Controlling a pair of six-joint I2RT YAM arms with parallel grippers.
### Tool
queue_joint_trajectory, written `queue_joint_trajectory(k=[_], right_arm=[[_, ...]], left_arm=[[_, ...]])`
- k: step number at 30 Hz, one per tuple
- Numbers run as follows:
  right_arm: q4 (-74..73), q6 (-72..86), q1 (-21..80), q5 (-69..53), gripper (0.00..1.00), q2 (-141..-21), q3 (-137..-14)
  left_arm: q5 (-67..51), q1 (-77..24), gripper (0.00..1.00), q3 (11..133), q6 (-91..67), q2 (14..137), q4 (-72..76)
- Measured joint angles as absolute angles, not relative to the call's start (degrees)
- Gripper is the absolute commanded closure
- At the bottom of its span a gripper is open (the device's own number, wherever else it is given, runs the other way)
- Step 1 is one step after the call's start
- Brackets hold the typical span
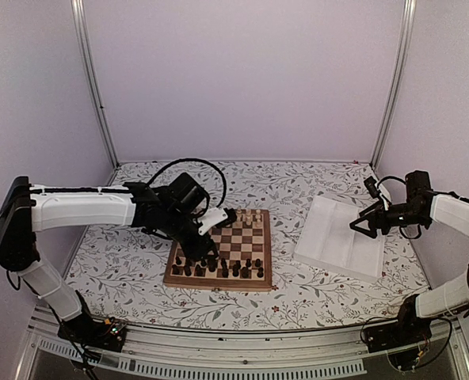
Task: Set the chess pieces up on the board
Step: Adjust the chess piece on the chessboard.
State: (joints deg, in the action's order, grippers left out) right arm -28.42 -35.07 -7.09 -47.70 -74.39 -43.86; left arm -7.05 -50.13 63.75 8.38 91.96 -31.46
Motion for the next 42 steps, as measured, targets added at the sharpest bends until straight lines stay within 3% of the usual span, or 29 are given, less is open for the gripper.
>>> queue_joint_trajectory(k=[9, 28, 42], right_arm=[[-28.69, -35.44, -7.09, -47.72, 0.14, -74.39, -43.86], [-28.71, -35.64, -7.09, -47.75, 0.15, -75.4, -43.86], [-28.71, -35.68, -7.09, -47.75, 0.15, -75.4, -43.86]], left_arm=[[-7.92, -50.13, 0.53, 63.75, 8.32, 93.76, -31.92], [-10.94, -50.13, 0.65, 63.35, 8.14, 95.94, -33.1], [-11.11, -50.13, 0.85, 63.24, 7.99, 96.51, -34.39]])
